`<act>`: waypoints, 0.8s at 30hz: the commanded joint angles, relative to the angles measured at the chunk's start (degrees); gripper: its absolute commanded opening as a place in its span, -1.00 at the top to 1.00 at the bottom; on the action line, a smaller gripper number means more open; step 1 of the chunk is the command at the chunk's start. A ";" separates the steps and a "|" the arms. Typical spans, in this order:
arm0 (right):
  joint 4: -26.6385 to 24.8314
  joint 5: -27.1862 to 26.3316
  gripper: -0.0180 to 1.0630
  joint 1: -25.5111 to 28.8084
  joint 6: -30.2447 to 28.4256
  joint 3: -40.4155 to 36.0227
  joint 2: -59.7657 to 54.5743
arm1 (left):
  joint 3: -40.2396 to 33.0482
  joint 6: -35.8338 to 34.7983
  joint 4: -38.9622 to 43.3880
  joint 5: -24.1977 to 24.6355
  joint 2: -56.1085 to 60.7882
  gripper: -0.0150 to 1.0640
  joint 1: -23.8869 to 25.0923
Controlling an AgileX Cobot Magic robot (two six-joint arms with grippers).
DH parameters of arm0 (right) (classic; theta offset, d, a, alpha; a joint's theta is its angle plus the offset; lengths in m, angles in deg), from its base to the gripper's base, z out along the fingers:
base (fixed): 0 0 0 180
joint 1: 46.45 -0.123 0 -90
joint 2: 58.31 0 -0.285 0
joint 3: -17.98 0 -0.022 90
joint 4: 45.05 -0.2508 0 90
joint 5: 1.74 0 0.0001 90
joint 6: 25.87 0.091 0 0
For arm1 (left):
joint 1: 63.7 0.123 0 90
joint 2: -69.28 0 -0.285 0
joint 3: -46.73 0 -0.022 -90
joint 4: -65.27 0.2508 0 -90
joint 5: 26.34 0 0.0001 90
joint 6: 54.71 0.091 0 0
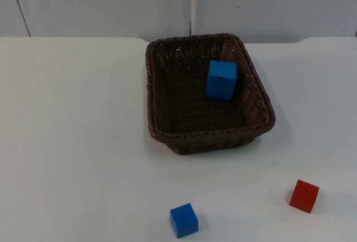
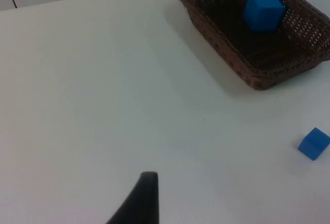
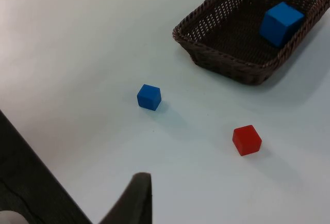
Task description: Pick up the basket with the left hand and place the largest block into the basket with the right hand.
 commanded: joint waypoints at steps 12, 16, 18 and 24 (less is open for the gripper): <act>0.07 -0.32 -0.98 -0.16 0.53 -0.15 0.19 | -0.23 -0.32 0.19 -0.45 0.15 -0.97 0.08; 0.07 -0.32 -0.98 -0.16 0.53 -0.15 0.19 | -0.23 -0.31 0.30 -0.45 0.15 -0.97 0.35; 0.07 -0.43 -0.98 -0.16 0.54 -0.15 0.19 | -0.23 -0.31 0.30 -0.45 0.15 -0.97 0.83; 0.07 -0.43 -0.98 -0.16 0.54 -0.15 0.19 | -0.23 -0.31 0.30 -0.45 0.15 -0.97 5.32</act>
